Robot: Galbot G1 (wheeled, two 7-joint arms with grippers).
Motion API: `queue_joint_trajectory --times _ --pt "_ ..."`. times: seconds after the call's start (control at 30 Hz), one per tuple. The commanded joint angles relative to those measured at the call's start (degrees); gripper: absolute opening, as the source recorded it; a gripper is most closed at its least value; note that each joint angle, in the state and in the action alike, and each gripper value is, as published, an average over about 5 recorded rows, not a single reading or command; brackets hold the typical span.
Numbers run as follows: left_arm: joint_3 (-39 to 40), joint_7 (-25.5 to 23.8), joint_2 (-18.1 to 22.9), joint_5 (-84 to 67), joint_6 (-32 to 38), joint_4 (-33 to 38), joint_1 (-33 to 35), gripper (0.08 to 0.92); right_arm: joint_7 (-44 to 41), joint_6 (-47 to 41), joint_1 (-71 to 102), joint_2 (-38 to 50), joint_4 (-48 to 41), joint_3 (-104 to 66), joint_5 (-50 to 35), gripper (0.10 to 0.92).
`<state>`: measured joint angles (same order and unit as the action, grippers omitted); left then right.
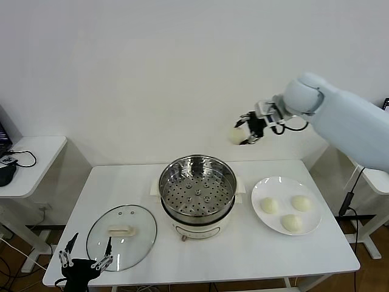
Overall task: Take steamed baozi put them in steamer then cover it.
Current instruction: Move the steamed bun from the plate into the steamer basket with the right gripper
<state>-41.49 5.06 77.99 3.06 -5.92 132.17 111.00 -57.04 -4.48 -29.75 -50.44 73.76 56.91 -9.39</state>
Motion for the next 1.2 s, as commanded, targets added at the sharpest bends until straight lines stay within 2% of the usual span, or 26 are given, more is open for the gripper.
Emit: queue_joint_trajectory --times 0.03,0.37,0.73,1.2 --pt "-1.06 -0.02 0.01 -0.28 -0.11 -0.04 -0.01 0.823 2.27 10.27 -3.75 -12.27 -0.58 12.17 3.83 0.602" --pt "-1.95 0.03 0.77 -0.47 -0.05 0.44 0.0 0.823 3.95 17.95 0.39 -19.8 -5.57 14.86 17.72 0.602" --pt "-2.42 0.02 1.34 -0.42 -0.11 1.41 0.06 0.823 8.98 26.58 8.24 -22.16 -11.84 11.78 33.31 0.594" --pt "-1.93 -0.1 1.32 -0.28 -0.25 1.45 -0.3 0.823 11.87 28.55 8.94 -21.92 -12.71 11.0 33.28 0.616"
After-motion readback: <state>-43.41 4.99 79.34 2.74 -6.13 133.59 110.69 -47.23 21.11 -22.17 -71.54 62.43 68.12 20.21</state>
